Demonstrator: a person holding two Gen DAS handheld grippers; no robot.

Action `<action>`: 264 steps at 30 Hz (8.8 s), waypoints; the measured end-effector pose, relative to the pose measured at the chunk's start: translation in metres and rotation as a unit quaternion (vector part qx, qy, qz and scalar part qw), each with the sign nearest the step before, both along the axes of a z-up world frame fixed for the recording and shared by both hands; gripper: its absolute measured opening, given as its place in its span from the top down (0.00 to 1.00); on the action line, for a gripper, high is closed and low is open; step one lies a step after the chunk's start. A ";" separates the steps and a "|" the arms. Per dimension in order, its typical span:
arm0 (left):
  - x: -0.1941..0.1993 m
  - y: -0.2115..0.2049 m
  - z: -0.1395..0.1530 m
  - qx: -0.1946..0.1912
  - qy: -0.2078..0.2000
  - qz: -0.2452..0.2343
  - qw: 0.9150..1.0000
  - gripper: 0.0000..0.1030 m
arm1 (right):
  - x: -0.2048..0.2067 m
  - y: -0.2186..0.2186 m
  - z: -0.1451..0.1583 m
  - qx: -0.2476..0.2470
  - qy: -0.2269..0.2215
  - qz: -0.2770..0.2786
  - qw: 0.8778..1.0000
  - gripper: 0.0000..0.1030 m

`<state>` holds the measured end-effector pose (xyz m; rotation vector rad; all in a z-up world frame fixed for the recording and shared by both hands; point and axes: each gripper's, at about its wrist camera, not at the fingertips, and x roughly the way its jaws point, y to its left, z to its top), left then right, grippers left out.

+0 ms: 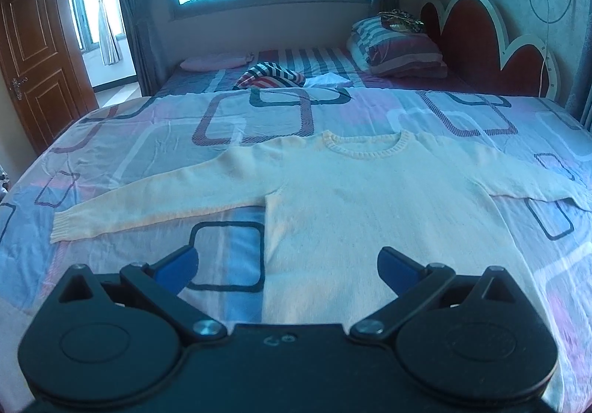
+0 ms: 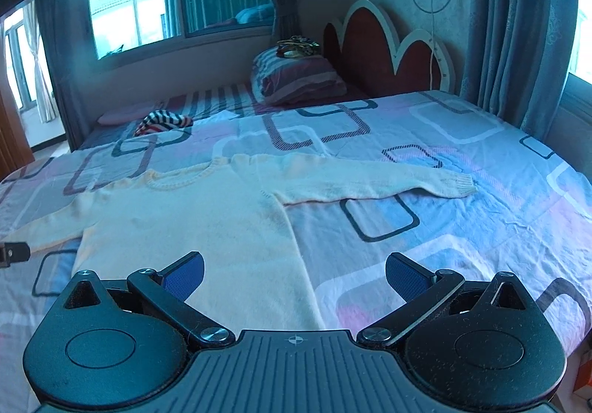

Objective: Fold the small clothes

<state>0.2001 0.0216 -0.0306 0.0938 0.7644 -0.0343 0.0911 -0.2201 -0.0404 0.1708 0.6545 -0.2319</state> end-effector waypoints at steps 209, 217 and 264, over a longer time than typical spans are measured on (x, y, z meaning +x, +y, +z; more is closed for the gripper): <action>0.218 0.115 -0.038 -0.298 -0.048 0.020 0.953 0.96 | 0.296 0.124 -0.122 0.090 0.036 0.232 0.968 0.51; 0.236 -0.055 -0.099 -0.242 0.057 -0.117 0.961 0.78 | 0.262 0.030 -0.118 0.097 0.036 0.148 0.984 0.51; 0.169 0.062 -0.137 -0.093 -0.017 0.060 0.994 0.86 | 0.295 -0.045 -0.137 0.170 0.053 0.072 0.981 0.94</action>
